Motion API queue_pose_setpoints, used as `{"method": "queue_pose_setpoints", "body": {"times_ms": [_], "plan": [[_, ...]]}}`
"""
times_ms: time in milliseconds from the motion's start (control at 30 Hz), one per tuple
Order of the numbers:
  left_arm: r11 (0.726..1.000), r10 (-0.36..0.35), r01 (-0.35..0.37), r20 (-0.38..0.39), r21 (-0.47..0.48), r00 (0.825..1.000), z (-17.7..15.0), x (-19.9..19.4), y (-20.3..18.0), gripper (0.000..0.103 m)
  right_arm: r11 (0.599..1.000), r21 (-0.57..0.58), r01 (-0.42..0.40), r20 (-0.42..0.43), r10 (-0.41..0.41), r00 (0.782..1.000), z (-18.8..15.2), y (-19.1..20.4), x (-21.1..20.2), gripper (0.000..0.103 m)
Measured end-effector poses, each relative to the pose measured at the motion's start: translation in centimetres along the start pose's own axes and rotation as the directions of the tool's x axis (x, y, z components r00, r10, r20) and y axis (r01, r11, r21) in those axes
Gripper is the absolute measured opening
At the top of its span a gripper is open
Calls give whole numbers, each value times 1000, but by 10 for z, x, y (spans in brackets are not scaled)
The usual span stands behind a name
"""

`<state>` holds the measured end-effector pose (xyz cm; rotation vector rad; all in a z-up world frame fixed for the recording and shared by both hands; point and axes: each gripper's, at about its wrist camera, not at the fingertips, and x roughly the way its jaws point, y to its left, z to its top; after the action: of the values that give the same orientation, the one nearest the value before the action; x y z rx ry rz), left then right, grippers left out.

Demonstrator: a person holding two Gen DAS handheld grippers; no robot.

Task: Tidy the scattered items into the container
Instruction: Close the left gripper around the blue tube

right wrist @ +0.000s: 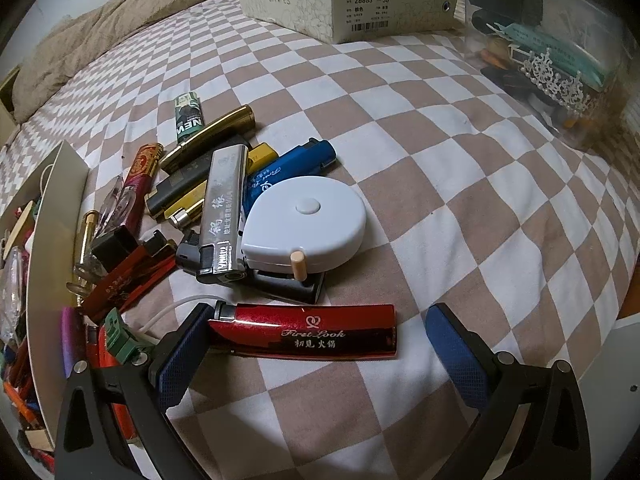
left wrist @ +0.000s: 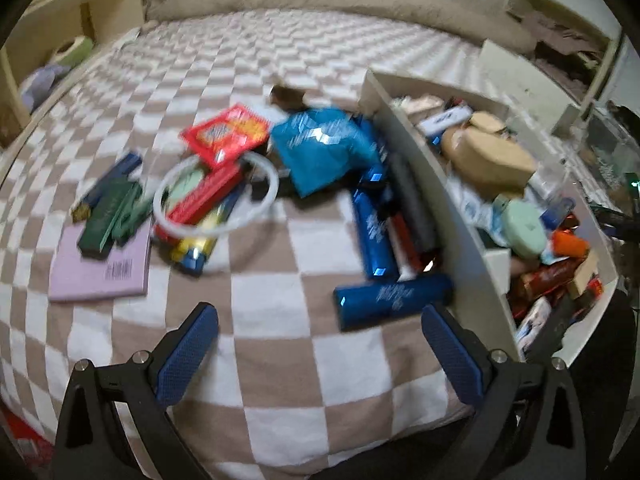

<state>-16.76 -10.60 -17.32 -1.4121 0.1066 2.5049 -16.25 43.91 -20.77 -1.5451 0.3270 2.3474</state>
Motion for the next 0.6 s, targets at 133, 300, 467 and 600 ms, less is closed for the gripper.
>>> {"method": "queue_pose_setpoints", "body": {"times_ms": [133, 300, 467, 600], "plan": [[979, 17, -9, -38, 204, 999, 4, 16, -17, 77, 1000, -2, 5, -3, -5, 1000, 1, -1, 1, 103], [945, -56, 70, -53, 319, 997, 5, 25, -21, 69, 1000, 9, 7, -5, -7, 1000, 2, -1, 2, 103], [934, -102, 115, -54, 338, 993, 6, 28, -19, 67, 1000, 17, 2, -6, -2, 1000, 2, -2, 2, 103], [939, -120, 122, -28, 321, 992, 0, 18, -18, 49, 1000, 18, 1, -6, -1, 1000, 2, -3, 2, 103]]}}
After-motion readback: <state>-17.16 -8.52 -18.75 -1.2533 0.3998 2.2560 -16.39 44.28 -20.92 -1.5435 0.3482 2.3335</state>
